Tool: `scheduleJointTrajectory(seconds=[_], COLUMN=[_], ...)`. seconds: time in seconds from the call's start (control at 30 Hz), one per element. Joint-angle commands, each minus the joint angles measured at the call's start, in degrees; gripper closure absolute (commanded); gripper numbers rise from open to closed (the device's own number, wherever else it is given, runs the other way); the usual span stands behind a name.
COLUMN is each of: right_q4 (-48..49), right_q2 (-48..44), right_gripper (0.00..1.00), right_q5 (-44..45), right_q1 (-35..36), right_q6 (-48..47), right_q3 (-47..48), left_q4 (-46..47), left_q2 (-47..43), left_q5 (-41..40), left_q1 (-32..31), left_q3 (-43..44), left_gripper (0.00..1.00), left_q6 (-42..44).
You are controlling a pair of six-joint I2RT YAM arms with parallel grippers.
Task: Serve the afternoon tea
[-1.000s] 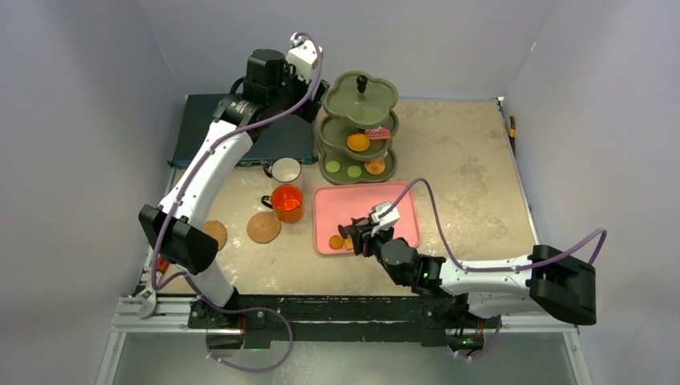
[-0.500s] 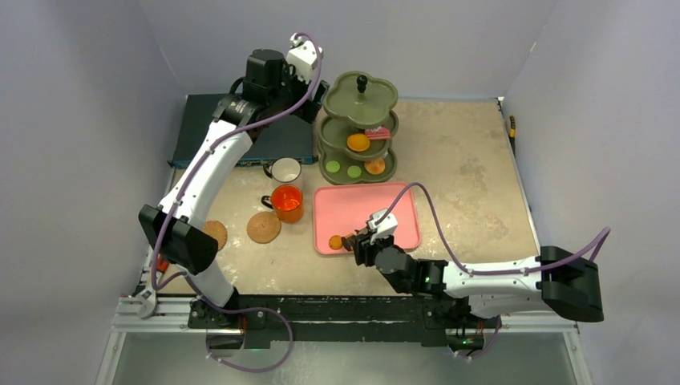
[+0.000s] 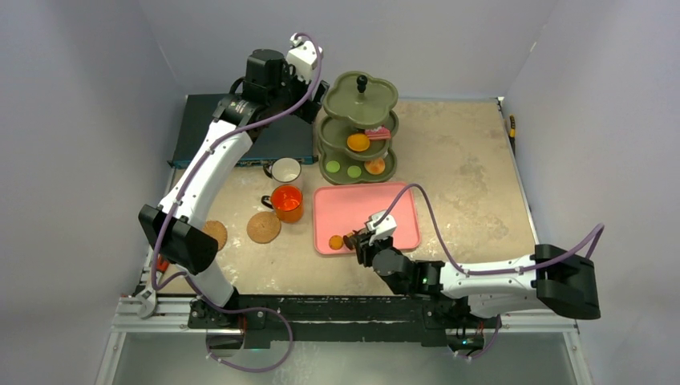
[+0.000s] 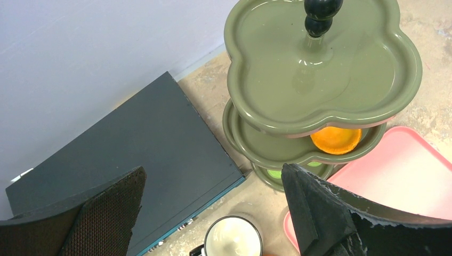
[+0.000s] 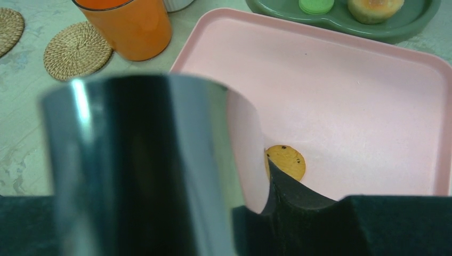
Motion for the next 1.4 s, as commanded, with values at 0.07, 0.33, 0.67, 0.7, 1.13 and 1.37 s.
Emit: scheduleJointTrajectory(seconds=[0.07, 0.33, 0.67, 0.7, 1.13, 1.37], right_q4=[1.9, 12.1, 26.6, 27.5, 38.9, 44.4], right_q2=[0.0, -0.8, 8.6, 10.3, 26.0, 30.1], right_gripper=[0.65, 0.66, 0.66, 0.66, 0.66, 0.66], right_q5=[2.2, 0.4, -13.3, -14.5, -17.7, -16.4], right_q1=[0.5, -2.8, -18.6, -19.7, -27.2, -28.9], right_q6=[-1.3, -14.2, -24.0, -24.0, -27.1, -27.4], right_q3=[1.9, 7.9, 20.2, 21.8, 33.3, 33.4], left_q4=[0.8, 0.8, 0.7, 0.7, 0.7, 0.7], left_q2=[-2.7, -2.7, -3.3, -3.3, -3.7, -4.2], left_q5=[0.4, 0.5, 0.3, 0.4, -0.2, -0.3], left_q1=[0.3, 0.4, 0.4, 0.4, 0.3, 0.4], left_q3=[0.3, 0.6, 0.4, 0.4, 0.1, -0.3], left_gripper=[0.01, 0.01, 0.01, 0.01, 0.01, 0.01], left_q6=[-0.3, -0.4, -0.5, -0.5, 0.2, 0.3])
